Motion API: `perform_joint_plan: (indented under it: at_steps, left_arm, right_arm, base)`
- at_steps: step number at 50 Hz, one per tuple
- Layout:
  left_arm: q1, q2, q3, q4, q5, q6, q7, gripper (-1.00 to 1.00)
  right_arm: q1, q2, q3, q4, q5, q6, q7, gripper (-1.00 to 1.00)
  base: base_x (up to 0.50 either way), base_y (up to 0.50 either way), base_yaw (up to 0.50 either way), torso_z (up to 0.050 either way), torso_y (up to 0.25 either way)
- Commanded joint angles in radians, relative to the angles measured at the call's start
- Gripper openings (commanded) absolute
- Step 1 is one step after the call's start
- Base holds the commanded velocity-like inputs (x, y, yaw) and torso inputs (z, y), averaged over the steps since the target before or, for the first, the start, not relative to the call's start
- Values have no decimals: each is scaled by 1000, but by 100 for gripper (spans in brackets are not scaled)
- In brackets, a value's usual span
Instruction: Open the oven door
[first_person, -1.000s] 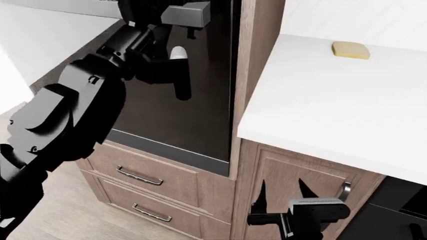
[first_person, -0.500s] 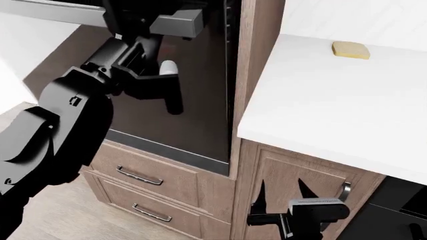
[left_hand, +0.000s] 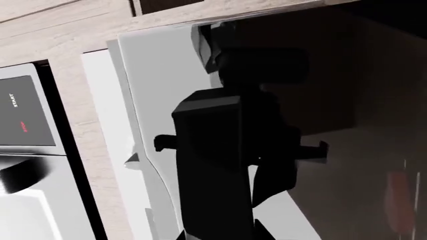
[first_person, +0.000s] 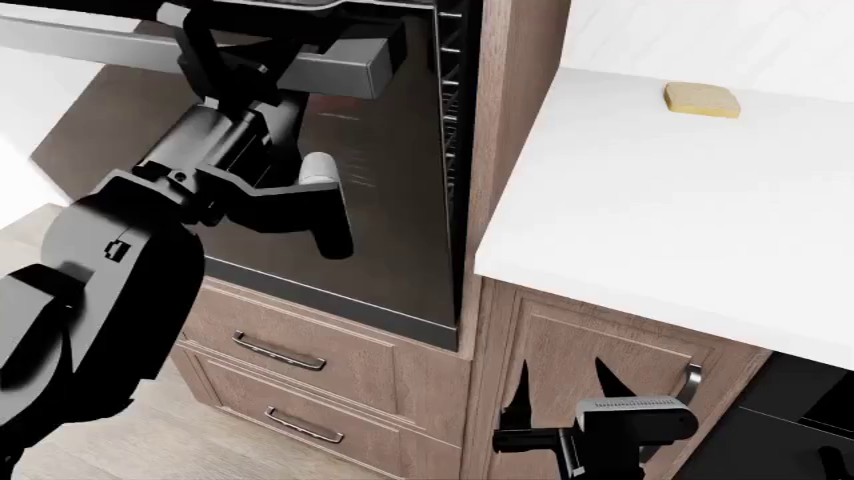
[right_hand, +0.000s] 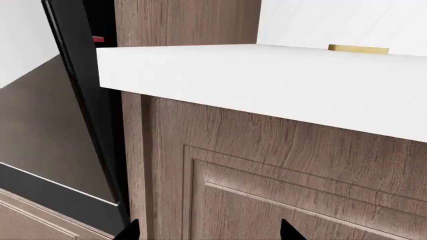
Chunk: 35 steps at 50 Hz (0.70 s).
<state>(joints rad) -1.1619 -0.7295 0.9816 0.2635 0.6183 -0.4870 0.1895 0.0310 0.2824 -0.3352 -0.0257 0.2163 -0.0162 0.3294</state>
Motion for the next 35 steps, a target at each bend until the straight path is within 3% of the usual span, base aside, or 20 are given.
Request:
perform_joint_plan:
  at_steps: [1,35]
  left_arm:
    - [31,-37,-39,114,59,-41,-50,-100]
    - [264,-126,-126,317,72,-202,-178,-100]
  right_arm:
    - [-1,3,-4,-1,3,-2,3,100]
    - [6,7,-17,16,3,-13,11,100]
  base:
    - [0,0,0,0,0]
    - [0,0,0,0,2]
